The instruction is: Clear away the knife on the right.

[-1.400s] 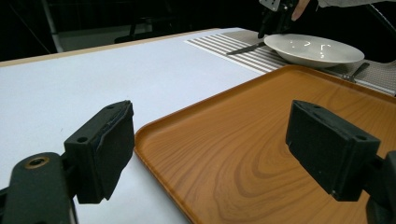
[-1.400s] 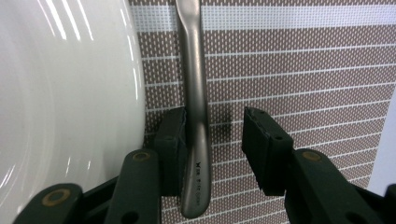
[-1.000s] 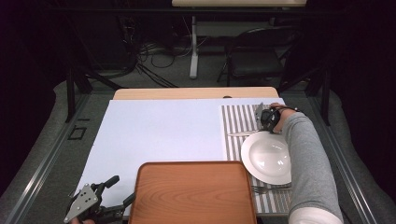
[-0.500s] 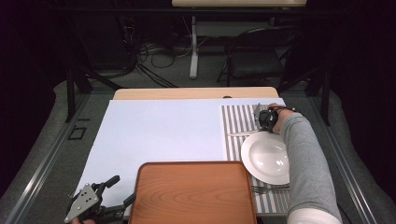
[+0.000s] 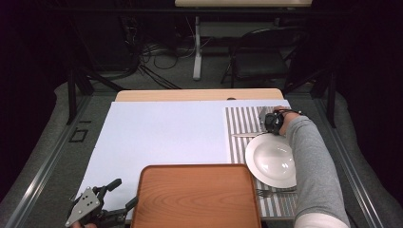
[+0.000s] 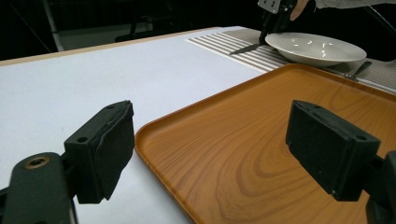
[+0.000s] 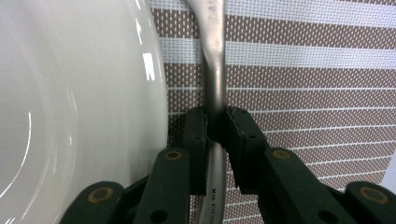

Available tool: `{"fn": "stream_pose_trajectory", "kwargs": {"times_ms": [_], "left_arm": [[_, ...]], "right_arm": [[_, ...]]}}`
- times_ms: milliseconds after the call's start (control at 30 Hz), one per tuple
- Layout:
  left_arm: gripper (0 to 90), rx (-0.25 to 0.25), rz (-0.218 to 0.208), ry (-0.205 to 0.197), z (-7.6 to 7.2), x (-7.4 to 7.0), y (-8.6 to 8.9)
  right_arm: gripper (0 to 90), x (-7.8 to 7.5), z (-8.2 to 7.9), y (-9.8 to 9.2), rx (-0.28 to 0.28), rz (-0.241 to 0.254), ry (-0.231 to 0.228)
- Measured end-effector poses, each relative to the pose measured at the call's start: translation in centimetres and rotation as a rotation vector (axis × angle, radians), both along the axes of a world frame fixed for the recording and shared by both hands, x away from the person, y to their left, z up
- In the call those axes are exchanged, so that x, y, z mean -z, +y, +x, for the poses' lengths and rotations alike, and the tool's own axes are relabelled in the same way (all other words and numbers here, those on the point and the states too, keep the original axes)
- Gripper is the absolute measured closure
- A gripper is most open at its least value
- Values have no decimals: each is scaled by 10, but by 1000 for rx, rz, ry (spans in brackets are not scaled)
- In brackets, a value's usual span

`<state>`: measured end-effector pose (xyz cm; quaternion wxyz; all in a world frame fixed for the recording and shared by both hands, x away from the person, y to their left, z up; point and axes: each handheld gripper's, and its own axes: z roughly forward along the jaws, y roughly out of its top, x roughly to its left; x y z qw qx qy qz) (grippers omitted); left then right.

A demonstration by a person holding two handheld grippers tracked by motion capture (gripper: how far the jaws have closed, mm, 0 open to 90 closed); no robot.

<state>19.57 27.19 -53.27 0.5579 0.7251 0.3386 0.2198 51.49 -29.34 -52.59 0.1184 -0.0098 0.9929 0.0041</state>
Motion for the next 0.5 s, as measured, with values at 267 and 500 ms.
{"fn": "stream_pose_trajectory", "kwargs": {"times_ms": [267, 500], "left_arm": [[158, -2, -2, -2, 0, 0, 0], [158, -1, -2, -2, 1, 0, -1]], "right_arm": [[795, 0, -6, -1, 3, 1, -39], [795, 2, -10, -4, -10, 26, -81]]}}
